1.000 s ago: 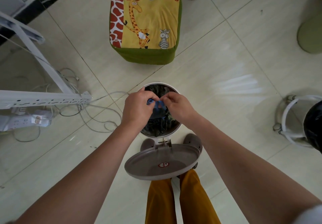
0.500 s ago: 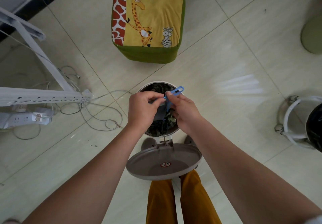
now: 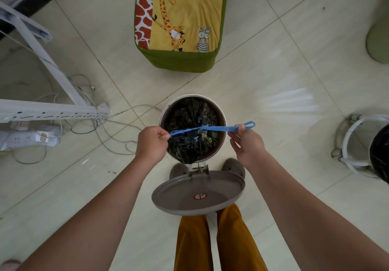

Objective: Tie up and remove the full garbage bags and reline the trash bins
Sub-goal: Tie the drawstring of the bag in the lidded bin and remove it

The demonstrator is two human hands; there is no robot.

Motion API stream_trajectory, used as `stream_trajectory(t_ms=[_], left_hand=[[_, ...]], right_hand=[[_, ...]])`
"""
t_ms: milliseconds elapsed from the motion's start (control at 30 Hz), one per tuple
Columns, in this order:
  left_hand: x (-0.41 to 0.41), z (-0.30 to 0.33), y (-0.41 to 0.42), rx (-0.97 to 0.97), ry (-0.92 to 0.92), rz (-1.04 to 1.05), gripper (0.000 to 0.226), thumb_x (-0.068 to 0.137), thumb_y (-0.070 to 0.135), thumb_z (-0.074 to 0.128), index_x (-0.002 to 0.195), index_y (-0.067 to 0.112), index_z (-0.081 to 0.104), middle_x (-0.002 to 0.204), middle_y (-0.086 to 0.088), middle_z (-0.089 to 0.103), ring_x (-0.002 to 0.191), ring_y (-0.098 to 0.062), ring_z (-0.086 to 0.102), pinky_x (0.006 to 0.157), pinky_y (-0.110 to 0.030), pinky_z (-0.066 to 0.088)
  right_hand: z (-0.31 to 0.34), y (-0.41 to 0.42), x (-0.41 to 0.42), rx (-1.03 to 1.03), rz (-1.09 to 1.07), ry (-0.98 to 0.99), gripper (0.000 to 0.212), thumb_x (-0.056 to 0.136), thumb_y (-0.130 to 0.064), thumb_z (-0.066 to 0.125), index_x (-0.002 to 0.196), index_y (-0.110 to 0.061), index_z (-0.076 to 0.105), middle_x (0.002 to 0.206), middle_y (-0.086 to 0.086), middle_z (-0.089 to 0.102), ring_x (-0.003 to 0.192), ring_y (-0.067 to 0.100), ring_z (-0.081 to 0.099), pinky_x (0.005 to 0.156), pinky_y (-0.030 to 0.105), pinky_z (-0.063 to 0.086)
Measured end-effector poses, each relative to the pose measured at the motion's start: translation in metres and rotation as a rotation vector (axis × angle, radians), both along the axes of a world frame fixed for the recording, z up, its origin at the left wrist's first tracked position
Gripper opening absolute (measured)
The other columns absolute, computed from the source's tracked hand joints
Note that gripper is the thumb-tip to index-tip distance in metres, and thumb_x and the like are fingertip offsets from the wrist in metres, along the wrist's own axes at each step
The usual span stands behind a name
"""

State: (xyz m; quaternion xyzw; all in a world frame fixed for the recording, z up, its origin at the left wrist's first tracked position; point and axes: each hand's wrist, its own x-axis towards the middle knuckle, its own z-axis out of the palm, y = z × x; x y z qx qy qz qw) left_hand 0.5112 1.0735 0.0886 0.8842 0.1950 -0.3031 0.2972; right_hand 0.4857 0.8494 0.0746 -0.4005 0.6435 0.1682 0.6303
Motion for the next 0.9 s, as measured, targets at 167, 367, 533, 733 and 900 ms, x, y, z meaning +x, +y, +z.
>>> stream_trajectory(t_ms=[167, 367, 533, 733, 900], left_hand=[[0.016, 0.017, -0.027, -0.244, -0.072, 0.072, 0.017, 0.092, 0.012, 0.055, 0.079, 0.018, 0.063, 0.086, 0.002, 0.059, 0.074, -0.006, 0.053, 0.062, -0.015, 0.037], [0.017, 0.022, -0.063, -0.745, 0.059, 0.5, 0.029, 0.091, -0.006, 0.044, 0.067, 0.007, 0.051, 0.06, -0.004, 0.053, 0.062, -0.019, 0.055, 0.078, -0.031, 0.05], [0.016, 0.001, -0.045, -0.659, 0.053, 0.702, 0.032, 0.095, -0.001, 0.044, 0.065, 0.007, 0.047, 0.053, -0.003, 0.043, 0.04, -0.012, 0.036, 0.057, -0.035, 0.042], [0.01, 0.002, -0.053, -0.401, -0.001, 0.119, 0.014, 0.087, 0.021, 0.067, 0.073, 0.022, 0.069, 0.063, 0.008, 0.065, 0.057, 0.0, 0.059, 0.058, -0.015, 0.047], [0.009, 0.005, -0.06, -0.42, 0.019, -0.145, 0.018, 0.08, 0.013, 0.076, 0.094, 0.023, 0.072, 0.088, 0.002, 0.068, 0.075, -0.008, 0.061, 0.073, -0.022, 0.052]], right_hand=[[0.012, 0.005, -0.007, 0.228, -0.037, -0.225, 0.031, 0.107, -0.023, 0.031, 0.083, -0.015, 0.049, 0.085, 0.004, 0.075, 0.093, 0.015, 0.069, 0.084, 0.029, 0.048], [0.019, 0.018, 0.006, 0.209, 0.032, -0.262, 0.024, 0.103, -0.017, 0.043, 0.085, -0.011, 0.057, 0.052, 0.001, 0.046, 0.053, 0.012, 0.06, 0.074, 0.031, 0.056], [0.015, 0.0, 0.016, 0.006, 0.135, -0.143, 0.019, 0.102, -0.014, 0.046, 0.089, -0.007, 0.059, 0.054, 0.005, 0.042, 0.051, 0.014, 0.054, 0.066, 0.026, 0.053], [0.03, -0.005, 0.01, 0.005, 0.305, -0.253, 0.02, 0.1, -0.016, 0.052, 0.087, -0.009, 0.066, 0.057, 0.004, 0.047, 0.066, 0.02, 0.06, 0.063, 0.027, 0.056], [0.053, -0.002, 0.019, 0.089, 0.323, -0.378, 0.019, 0.1, -0.016, 0.052, 0.092, -0.006, 0.066, 0.068, 0.008, 0.065, 0.074, 0.021, 0.07, 0.064, 0.028, 0.057]])
